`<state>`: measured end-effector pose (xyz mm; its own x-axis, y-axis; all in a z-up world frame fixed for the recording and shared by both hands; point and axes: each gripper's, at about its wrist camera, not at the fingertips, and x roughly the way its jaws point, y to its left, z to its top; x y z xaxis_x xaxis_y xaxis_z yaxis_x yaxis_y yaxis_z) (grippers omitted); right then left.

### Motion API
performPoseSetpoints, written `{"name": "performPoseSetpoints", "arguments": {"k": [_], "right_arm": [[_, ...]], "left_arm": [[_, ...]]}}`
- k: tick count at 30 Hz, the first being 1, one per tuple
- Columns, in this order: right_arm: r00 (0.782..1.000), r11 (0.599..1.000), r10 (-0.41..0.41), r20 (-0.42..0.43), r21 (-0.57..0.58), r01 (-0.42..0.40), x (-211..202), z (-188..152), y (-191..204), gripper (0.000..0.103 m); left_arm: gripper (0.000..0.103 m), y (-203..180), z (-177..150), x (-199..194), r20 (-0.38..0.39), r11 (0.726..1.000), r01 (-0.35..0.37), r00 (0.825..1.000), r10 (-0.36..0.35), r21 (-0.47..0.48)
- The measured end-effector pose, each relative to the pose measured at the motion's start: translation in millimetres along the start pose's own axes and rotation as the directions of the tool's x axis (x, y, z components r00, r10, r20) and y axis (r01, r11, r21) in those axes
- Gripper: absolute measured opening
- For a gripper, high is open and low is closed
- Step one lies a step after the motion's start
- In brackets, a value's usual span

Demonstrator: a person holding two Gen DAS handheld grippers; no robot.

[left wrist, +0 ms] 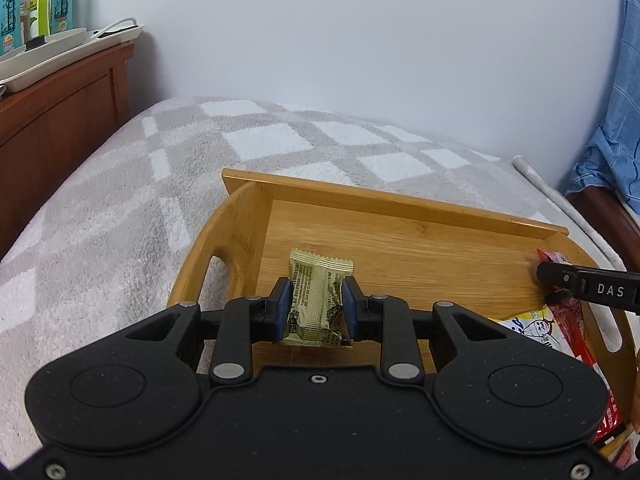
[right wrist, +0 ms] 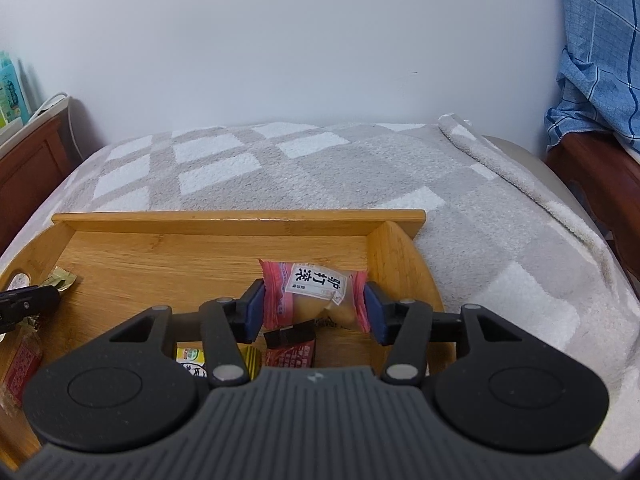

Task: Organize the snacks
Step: 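Open the right tool to drop the pink cake on the tray while the left tool lowers its packet, then open the left tool on the tray and pull both tools back toward the snacks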

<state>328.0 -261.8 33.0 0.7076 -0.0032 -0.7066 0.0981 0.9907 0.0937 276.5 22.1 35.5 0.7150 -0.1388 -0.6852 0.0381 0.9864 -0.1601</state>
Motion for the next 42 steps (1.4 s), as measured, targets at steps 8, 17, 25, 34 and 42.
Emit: {"name": "performPoseSetpoints", "arguments": {"k": [8,17,25,34,42], "right_arm": [[0.999,0.999,0.037,0.026,0.014,-0.037,-9.2,-1.5,-0.7,0.071],[0.996,0.998,0.056,0.067,-0.021,-0.055,-35.6,-3.2,6.0,0.077],[0.986,0.995,0.100,0.135,-0.007,-0.100,-76.5,-19.6,3.1,0.091],[0.972,0.995,0.097,0.213,-0.043,-0.089,-120.9,-51.9,-5.0,0.103],[0.969,0.997,0.055,0.242,-0.061,-0.041,-145.9,-89.8,-16.9,0.103]], "left_arm": [[0.028,2.2,1.6,-2.3,-0.017,1.000,-0.001,1.000,0.001,-0.006],[0.050,0.5,2.3,-23.4,-0.004,1.000,0.005,1.000,-0.005,0.018],[0.084,-6.2,-7.3,-59.5,0.030,0.996,0.032,0.999,-0.034,0.087],[0.091,-10.5,-35.9,-101.1,0.055,0.989,0.058,0.996,-0.066,0.133],[0.094,-7.6,-70.6,-131.5,0.083,0.991,0.066,0.994,-0.075,0.113]]}}
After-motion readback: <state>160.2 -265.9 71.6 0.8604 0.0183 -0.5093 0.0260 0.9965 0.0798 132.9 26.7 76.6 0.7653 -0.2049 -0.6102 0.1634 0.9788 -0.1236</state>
